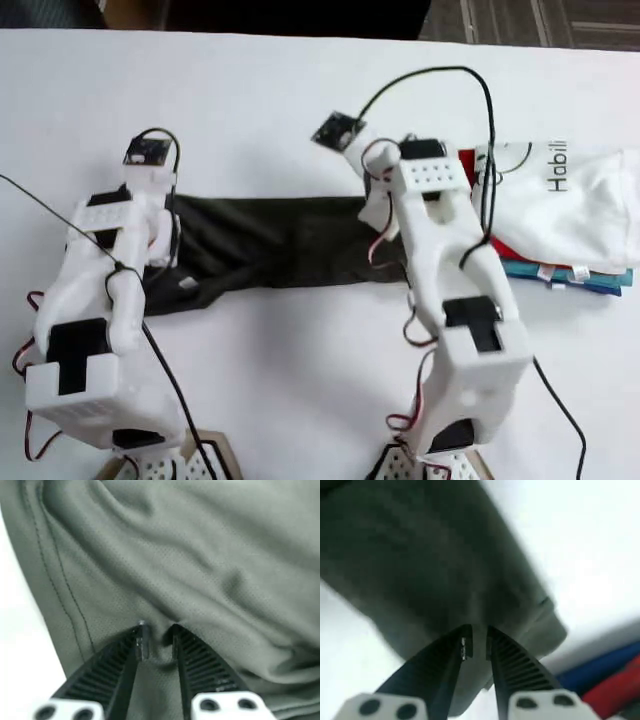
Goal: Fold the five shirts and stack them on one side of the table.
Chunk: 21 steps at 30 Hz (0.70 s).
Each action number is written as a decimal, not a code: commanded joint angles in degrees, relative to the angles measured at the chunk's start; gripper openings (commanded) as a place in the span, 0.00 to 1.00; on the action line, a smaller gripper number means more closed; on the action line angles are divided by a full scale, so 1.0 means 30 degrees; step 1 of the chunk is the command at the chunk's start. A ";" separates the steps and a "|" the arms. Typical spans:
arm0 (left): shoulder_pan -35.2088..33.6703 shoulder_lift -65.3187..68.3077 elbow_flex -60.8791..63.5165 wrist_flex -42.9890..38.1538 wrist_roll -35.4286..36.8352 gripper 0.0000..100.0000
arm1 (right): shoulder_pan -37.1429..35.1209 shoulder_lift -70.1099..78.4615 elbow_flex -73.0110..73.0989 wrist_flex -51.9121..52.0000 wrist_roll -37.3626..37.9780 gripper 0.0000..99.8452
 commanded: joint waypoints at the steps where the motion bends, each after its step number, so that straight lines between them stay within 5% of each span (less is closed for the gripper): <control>1: -0.0147 -0.0908 -0.0835 0.0029 0.0059 0.10 | 0.0161 0.1187 -0.3165 0.0571 -0.0059 0.06; 10: -0.0147 -0.0908 -0.0835 0.0029 0.0059 0.10 | 0.0132 -0.0601 -0.2989 0.6051 0.0059 0.06; 21: -0.0147 -0.0908 -0.0835 0.0029 0.0059 0.10 | 0.0689 -0.2623 0.5597 0.0630 0.0117 0.06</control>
